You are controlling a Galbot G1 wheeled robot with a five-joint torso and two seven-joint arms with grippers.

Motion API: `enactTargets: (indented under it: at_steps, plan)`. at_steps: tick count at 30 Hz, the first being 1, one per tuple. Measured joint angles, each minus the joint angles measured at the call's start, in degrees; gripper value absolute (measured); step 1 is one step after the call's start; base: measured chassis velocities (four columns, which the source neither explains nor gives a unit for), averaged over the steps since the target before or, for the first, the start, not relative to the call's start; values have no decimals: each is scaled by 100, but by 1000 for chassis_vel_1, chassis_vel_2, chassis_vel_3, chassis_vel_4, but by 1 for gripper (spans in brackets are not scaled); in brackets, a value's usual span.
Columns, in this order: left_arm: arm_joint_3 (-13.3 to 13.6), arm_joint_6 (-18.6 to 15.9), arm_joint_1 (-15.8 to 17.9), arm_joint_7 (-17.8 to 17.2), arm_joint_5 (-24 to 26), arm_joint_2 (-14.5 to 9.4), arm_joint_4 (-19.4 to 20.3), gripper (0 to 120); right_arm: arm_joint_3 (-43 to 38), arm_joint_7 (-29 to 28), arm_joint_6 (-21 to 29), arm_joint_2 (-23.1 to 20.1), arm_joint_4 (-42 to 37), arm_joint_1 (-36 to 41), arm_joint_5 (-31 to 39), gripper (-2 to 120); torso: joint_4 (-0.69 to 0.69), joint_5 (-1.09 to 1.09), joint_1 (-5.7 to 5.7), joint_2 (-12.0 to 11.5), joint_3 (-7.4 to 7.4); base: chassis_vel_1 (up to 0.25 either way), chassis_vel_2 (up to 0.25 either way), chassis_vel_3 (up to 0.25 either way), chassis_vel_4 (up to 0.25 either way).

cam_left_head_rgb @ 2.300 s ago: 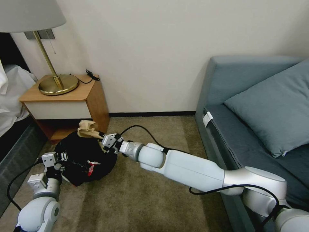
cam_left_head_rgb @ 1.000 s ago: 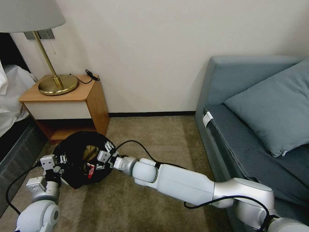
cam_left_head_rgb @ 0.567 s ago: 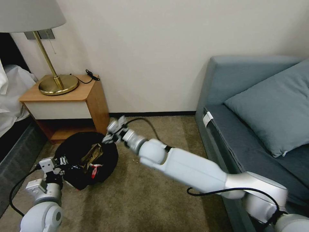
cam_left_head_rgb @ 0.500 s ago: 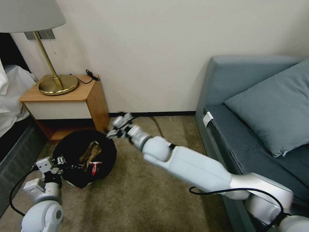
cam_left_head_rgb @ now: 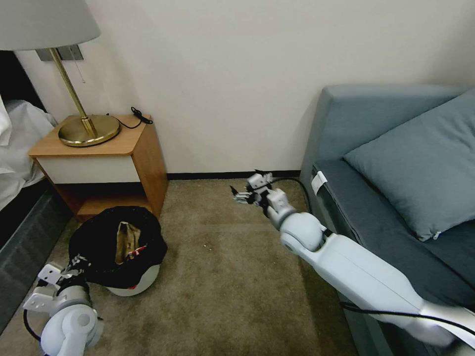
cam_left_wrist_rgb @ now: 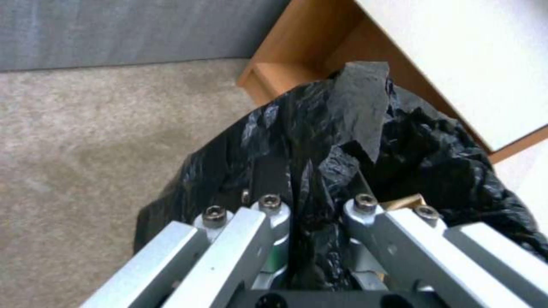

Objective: Pick up the trash bin, then pick up the garbage on the floor and place it into the trash bin.

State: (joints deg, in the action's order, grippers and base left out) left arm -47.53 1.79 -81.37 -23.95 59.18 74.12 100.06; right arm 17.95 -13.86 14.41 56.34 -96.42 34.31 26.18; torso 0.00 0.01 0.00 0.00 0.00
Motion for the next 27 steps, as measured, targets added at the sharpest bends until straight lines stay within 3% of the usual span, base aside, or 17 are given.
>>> enactTargets:
  at_steps: [6, 10, 13, 18, 20, 27]
  plan:
    - [34, -12, -40, -1, -32, -115, -19, 6, -264, 4, -17, 1, -144, 329, -66, 100, 0, -2, 0, 0, 0, 0, 0, 0, 0]
    - [30, -16, -66, 6, -78, -180, 35, 15, -334, -12, 15, -1, -245, 443, -53, 100, -1, -1, 0, 1, 0, 0, 0, 0, 0]
    - [-14, 3, -136, 35, -223, -280, 115, 33, -454, -173, 216, 10, -434, 528, 232, 100, 0, 0, 0, 0, 0, 0, 0, 0, 0]
    - [-55, 3, -211, 65, -719, -327, 119, 46, -567, -355, 321, 61, -544, 626, 441, 100, 0, -1, 0, 0, 0, 0, 0, 0, 0]
    - [-64, 4, -277, 112, -1081, -354, 159, 58, -673, -465, 349, 119, -580, 762, 508, 100, 1, -2, 0, 0, 0, 0, 0, 0, 0]
    - [-104, 6, -325, 142, -1404, -403, 305, 78, -872, -621, 392, 201, -678, 1054, 585, 100, 0, -1, 0, 0, 0, 0, 0, 0, 0]
